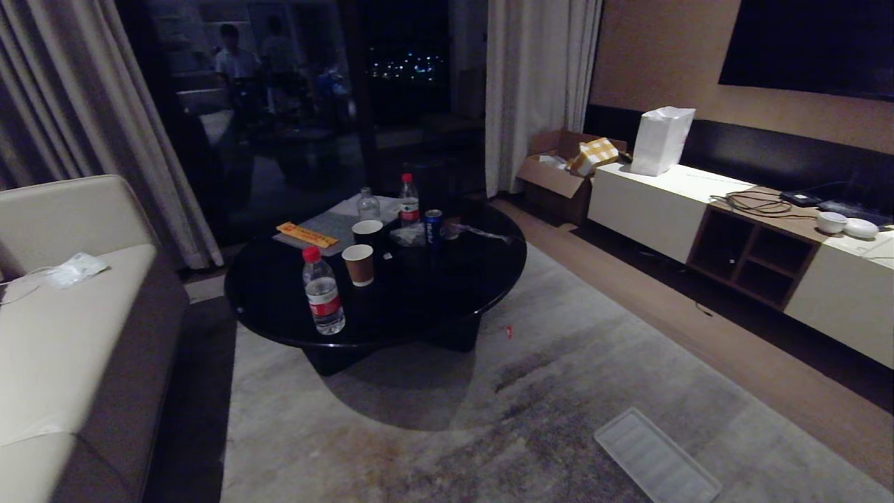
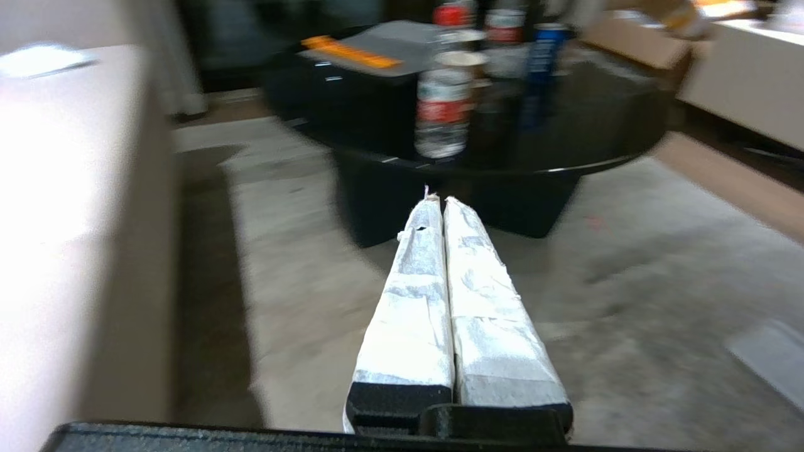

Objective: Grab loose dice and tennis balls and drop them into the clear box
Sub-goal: Put the toys in the box

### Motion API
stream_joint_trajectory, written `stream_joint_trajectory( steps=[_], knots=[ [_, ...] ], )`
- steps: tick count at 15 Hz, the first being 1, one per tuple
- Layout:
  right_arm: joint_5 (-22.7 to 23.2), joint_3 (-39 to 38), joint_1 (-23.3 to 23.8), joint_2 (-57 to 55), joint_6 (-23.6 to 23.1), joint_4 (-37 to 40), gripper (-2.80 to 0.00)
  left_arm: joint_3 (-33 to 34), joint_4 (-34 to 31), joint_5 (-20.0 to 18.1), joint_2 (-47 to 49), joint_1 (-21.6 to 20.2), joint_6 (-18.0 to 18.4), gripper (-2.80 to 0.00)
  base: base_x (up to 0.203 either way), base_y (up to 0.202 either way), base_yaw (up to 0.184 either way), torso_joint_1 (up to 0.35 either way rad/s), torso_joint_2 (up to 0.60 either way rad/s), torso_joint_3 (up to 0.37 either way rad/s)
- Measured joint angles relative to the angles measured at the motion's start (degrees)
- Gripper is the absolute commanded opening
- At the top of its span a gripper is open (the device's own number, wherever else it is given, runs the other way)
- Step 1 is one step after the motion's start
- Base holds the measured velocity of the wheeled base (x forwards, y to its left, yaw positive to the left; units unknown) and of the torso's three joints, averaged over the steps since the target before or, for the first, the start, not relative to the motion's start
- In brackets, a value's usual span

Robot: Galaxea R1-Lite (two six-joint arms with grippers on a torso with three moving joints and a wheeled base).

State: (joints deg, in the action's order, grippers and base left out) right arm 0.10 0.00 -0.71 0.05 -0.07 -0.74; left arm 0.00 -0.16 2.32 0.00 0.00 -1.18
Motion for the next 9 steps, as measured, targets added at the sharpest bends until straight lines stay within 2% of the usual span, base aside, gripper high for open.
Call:
stream_joint_trajectory(
  steps=[9],
  knots=[
    [0.0, 0.0, 0.0, 0.0, -0.1, 0.0, -2.8, 0.0, 0.0, 0.0, 0.0, 0.0, 0.0, -2.8, 0.001, 0.009, -0.164, 0.002, 0.0, 0.002]
  ],
)
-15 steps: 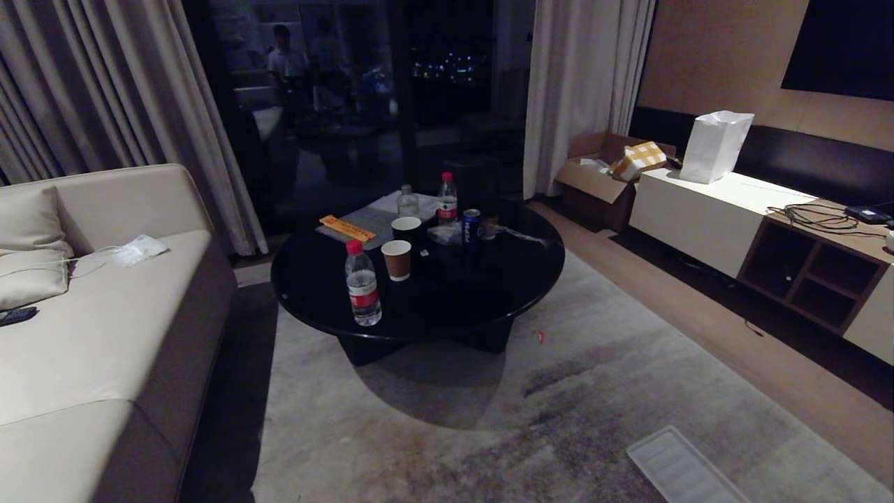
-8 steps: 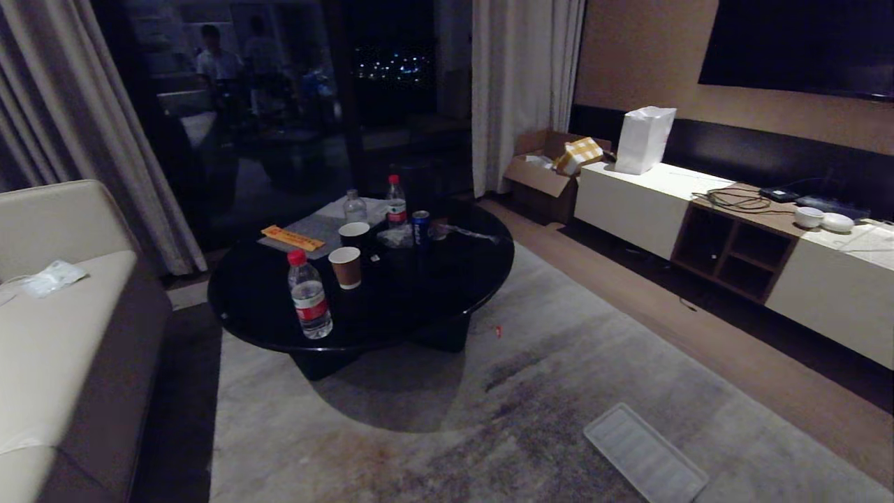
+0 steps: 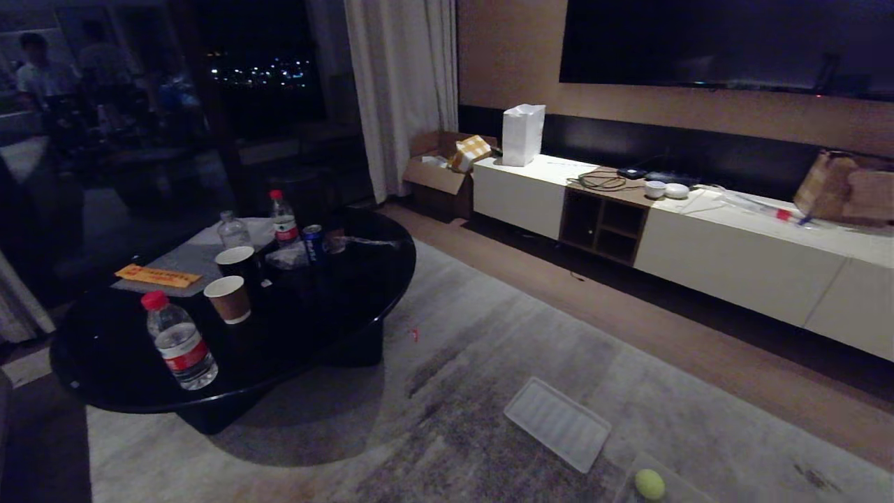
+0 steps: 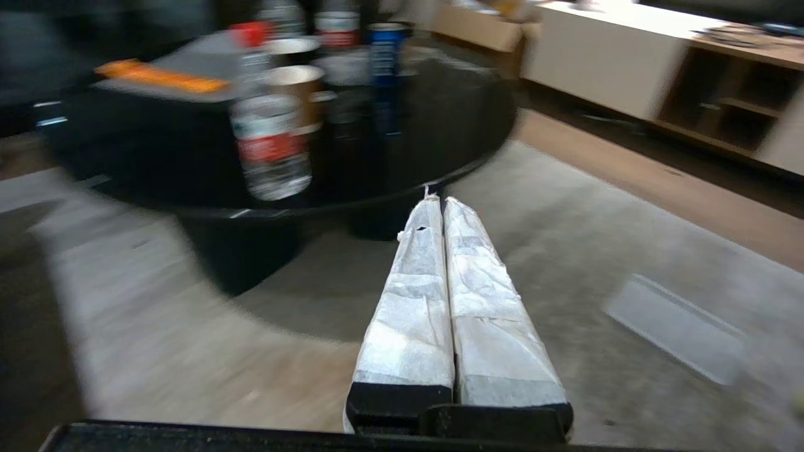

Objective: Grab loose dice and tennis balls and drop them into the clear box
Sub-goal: Put the toys in the box

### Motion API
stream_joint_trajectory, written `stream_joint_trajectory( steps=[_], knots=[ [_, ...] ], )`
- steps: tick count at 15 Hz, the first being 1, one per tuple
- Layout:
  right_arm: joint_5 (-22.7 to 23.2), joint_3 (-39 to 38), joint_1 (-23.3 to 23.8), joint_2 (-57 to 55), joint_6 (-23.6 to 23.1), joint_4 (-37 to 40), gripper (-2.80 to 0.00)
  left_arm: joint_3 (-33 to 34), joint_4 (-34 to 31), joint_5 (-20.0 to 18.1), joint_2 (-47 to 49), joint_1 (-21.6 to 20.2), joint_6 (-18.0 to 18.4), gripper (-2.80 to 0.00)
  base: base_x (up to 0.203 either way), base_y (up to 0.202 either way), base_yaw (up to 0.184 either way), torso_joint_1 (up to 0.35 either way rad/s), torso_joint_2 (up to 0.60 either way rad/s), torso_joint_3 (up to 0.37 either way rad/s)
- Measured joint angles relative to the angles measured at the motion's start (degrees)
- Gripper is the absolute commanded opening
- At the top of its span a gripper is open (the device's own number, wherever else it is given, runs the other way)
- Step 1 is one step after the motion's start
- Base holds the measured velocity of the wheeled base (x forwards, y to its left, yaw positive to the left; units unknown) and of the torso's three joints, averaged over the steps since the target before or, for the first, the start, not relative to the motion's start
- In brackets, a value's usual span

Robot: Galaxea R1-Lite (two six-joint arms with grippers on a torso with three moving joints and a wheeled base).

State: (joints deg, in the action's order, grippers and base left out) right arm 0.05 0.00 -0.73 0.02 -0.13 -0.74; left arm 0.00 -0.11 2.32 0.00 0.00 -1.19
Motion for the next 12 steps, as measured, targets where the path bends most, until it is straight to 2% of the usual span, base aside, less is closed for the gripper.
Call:
stream_joint_trajectory(
  steps=[6, 12],
  knots=[
    [0.0, 0.0, 0.1, 0.0, 0.0, 0.0, -2.8, 0.0, 0.0, 0.0, 0.0, 0.0, 0.0, -2.8, 0.0, 0.008, -0.152, 0.001, 0.0, 0.001],
    [0.0, 0.0, 0.0, 0.0, 0.0, 0.0, -2.8, 0.0, 0.0, 0.0, 0.0, 0.0, -0.1, -2.8, 0.0, 0.001, -0.012, 0.002, 0.0, -0.057]
  ],
)
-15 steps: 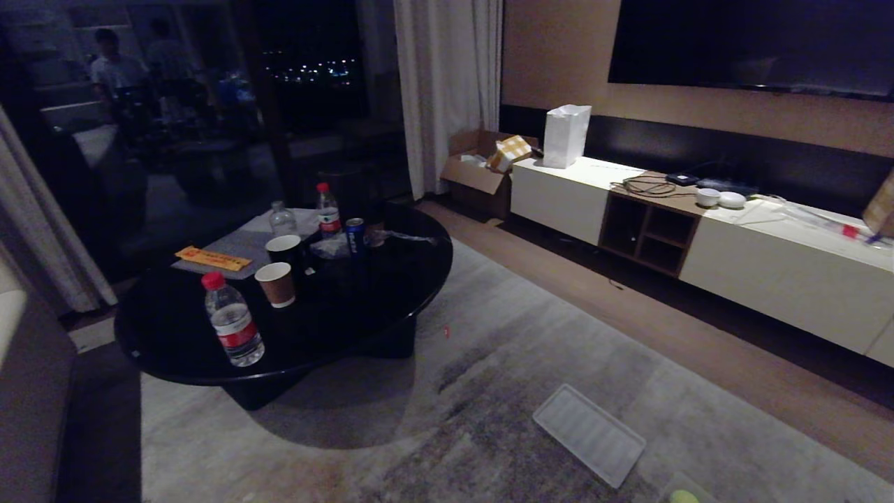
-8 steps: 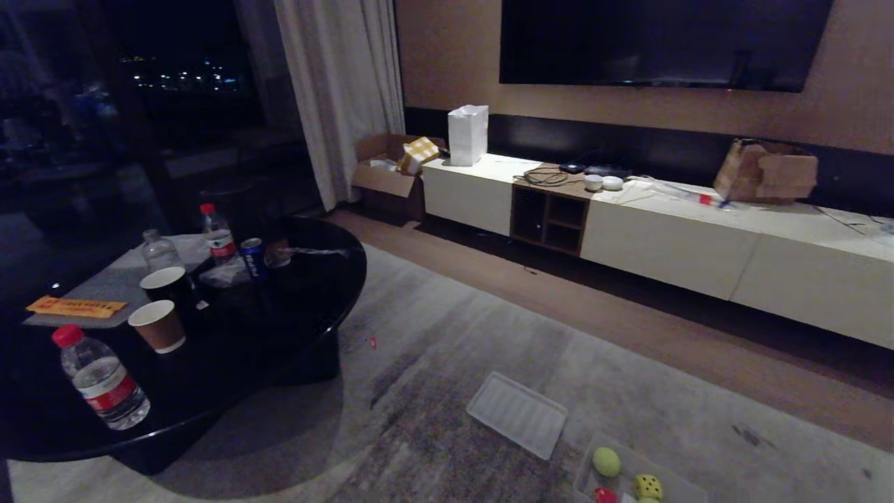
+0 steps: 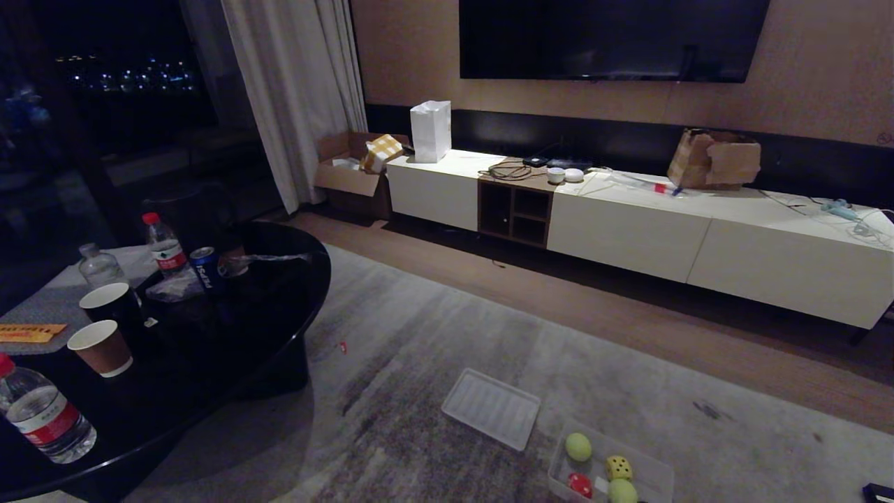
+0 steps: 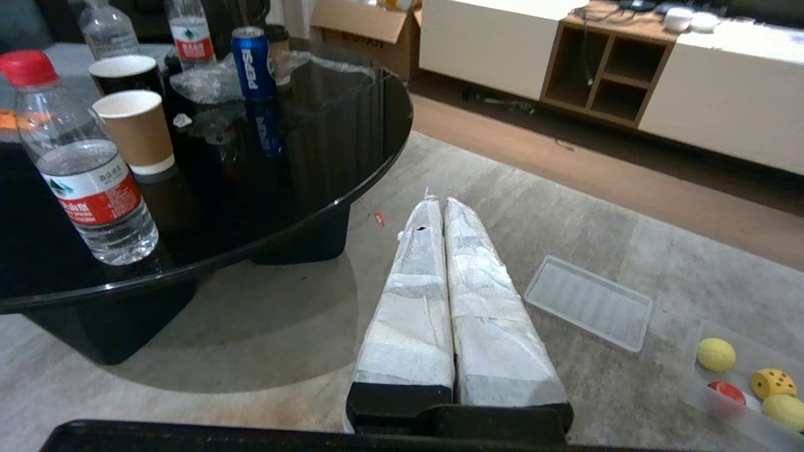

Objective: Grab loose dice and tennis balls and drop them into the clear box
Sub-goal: Put the toys in the box

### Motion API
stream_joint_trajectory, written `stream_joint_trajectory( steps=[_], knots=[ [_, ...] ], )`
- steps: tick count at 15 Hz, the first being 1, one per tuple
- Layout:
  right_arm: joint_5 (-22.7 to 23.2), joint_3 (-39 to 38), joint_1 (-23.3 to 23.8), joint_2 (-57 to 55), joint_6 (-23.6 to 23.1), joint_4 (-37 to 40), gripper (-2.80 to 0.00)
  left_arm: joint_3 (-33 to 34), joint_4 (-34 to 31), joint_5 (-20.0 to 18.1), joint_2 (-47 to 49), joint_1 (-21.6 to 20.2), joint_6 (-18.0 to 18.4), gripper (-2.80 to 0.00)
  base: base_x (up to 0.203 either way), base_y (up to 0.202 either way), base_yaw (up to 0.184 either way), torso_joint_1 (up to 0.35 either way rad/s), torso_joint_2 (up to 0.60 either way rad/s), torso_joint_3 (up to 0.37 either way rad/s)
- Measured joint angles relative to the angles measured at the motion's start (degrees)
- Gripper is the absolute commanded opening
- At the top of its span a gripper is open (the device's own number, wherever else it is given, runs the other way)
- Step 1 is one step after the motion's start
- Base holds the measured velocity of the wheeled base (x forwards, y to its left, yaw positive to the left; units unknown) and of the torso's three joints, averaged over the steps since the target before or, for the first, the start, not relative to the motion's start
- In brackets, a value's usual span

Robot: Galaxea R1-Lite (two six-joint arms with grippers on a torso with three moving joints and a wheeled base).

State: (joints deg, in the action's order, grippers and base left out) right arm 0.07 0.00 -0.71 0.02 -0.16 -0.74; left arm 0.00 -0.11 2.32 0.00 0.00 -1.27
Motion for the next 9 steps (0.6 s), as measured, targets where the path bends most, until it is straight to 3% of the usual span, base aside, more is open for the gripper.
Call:
stream_joint_trajectory(
  steps=[9],
  knots=[
    [0.0, 0.0, 0.0, 0.0, -0.1, 0.0, -2.8, 0.0, 0.0, 0.0, 0.0, 0.0, 0.1, -2.8, 0.0, 0.0, 0.0, 0.002, 0.0, -0.192]
  ],
)
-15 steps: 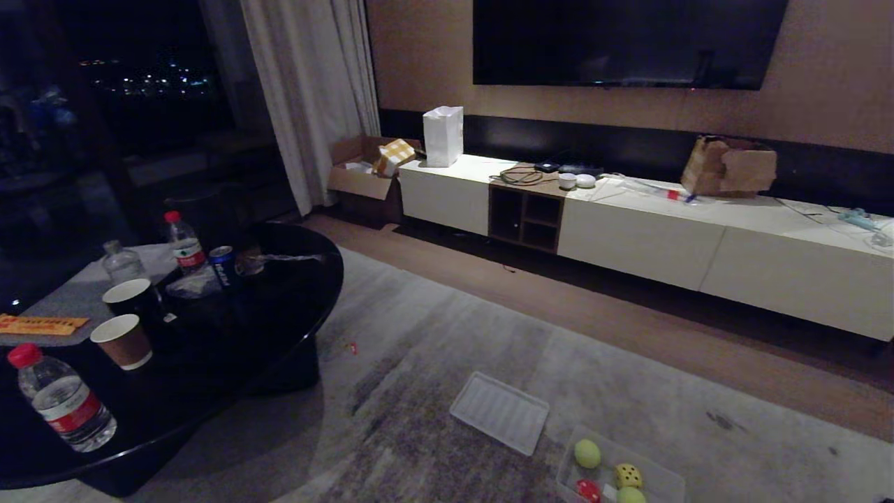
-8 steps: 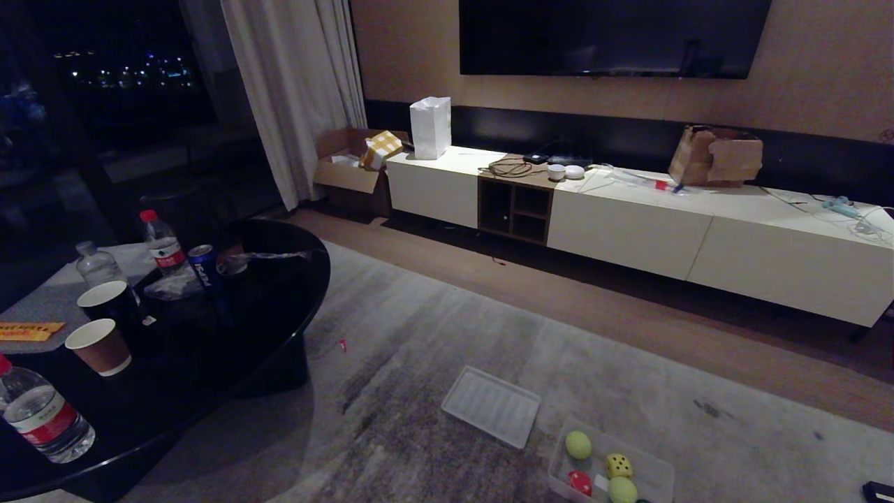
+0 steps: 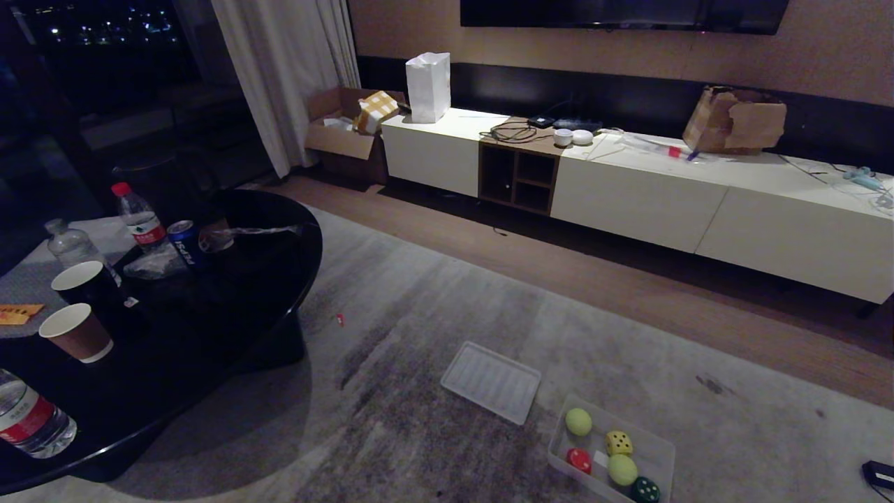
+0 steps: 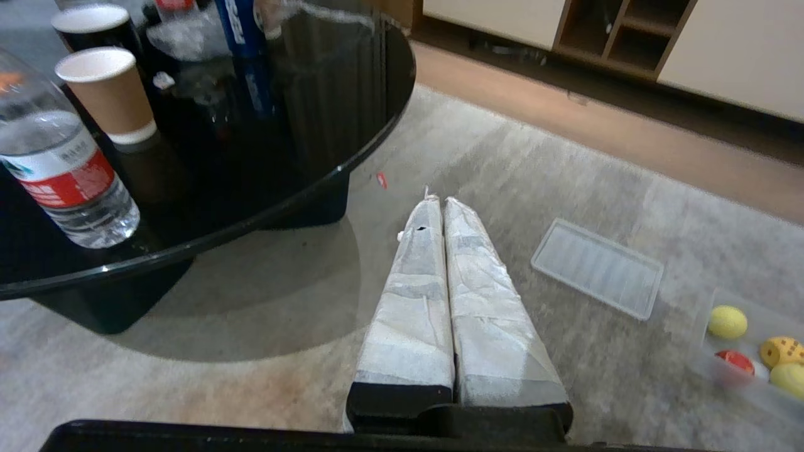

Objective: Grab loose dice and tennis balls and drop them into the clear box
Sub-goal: Put the toys in the box

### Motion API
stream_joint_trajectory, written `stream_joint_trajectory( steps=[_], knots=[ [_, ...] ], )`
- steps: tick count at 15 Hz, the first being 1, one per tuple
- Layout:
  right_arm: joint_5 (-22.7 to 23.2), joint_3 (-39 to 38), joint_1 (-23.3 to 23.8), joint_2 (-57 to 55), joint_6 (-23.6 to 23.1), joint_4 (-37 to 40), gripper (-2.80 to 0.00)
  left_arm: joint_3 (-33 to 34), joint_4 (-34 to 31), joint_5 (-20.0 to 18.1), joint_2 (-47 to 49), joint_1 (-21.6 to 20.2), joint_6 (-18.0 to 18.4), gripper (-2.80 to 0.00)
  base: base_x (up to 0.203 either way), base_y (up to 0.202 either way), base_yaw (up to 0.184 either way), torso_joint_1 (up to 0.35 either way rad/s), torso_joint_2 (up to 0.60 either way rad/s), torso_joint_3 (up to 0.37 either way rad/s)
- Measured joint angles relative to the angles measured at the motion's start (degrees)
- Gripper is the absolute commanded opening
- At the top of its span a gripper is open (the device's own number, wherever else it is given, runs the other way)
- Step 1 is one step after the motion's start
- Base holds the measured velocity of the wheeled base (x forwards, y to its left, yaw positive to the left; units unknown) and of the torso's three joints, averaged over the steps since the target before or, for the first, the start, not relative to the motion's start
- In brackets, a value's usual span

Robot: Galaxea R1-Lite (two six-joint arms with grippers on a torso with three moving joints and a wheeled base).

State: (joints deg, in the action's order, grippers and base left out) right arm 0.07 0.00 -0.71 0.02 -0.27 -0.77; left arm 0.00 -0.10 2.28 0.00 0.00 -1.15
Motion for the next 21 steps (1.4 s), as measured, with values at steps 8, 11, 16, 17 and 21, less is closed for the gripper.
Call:
stream_joint_trajectory(
  steps=[8, 11, 16, 17, 21],
  knots=[
    [0.0, 0.0, 0.0, 0.0, 0.0, 0.0, -2.8, 0.0, 0.0, -0.4, 0.0, 0.0, 1.0, -2.8, 0.0, 0.0, 0.0, 0.001, 0.0, -0.197],
    [0.0, 0.0, 0.0, 0.0, 0.1, 0.0, -2.8, 0.0, 0.1, -0.4, 0.0, 0.0, 1.9, -2.8, 0.0, 0.0, 0.0, 0.004, 0.0, -0.196],
    [0.1, 0.0, 0.1, 0.0, 0.1, 0.0, -2.8, 0.0, 0.1, -0.3, 0.0, 0.0, 1.6, -2.8, 0.0, 0.0, 0.0, 0.003, 0.0, -0.198],
    [0.0, 0.0, 0.1, 0.0, 0.2, 0.0, -2.8, 0.0, 0.1, -0.3, 0.0, 0.0, 1.6, -2.8, 0.0, 0.0, 0.0, 0.007, 0.0, -0.193],
    [0.1, 0.0, 0.0, 0.0, 0.2, 0.0, -2.8, 0.0, 0.1, -0.3, 0.0, 0.0, 1.6, -2.8, 0.0, 0.0, 0.0, 0.001, 0.0, -0.201]
  ],
)
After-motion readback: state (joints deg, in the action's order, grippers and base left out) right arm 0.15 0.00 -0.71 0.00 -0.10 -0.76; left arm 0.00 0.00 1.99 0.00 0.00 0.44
